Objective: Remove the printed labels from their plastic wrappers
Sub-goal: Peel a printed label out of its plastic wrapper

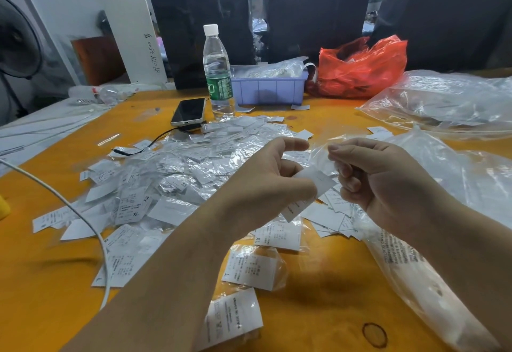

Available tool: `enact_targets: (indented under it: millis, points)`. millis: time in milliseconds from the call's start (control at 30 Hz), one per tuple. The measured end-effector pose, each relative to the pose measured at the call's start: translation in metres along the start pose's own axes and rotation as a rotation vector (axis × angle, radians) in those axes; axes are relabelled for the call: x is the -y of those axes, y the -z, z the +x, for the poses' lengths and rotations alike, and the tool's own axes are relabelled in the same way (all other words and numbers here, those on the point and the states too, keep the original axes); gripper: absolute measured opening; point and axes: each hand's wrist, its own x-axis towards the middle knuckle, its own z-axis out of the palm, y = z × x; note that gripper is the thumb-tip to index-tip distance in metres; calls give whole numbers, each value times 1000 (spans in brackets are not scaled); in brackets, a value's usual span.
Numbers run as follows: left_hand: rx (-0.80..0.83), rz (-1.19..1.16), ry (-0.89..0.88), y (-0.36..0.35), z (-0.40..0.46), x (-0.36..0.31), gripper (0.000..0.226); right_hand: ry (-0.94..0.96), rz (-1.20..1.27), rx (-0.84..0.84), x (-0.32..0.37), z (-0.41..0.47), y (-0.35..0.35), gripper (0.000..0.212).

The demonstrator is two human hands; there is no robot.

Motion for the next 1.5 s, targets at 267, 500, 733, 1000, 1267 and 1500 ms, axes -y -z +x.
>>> enact_targets:
  millis: [267, 500, 733, 1000, 1267, 1500]
  points:
    - [30, 12, -1, 2, 0, 3, 59, -9, -13, -50, 0, 0, 2, 19]
    - [26, 26, -10, 0, 0, 1, 67, -29, -22, -21, 1, 0, 1, 27]
    - [51, 12, -19, -1, 0, 2, 69, -48, -51, -44, 1, -1, 2, 29]
    - [53, 49, -24, 1, 0, 2, 69, -82, -78, -24, 2, 0, 1, 31]
    - [37, 27, 43, 1, 0, 2, 63, -75, -91, -10, 4, -1, 2, 27]
    - [44, -6, 49, 3, 0, 2, 55, -88, -130, 38, 4, -2, 0, 24]
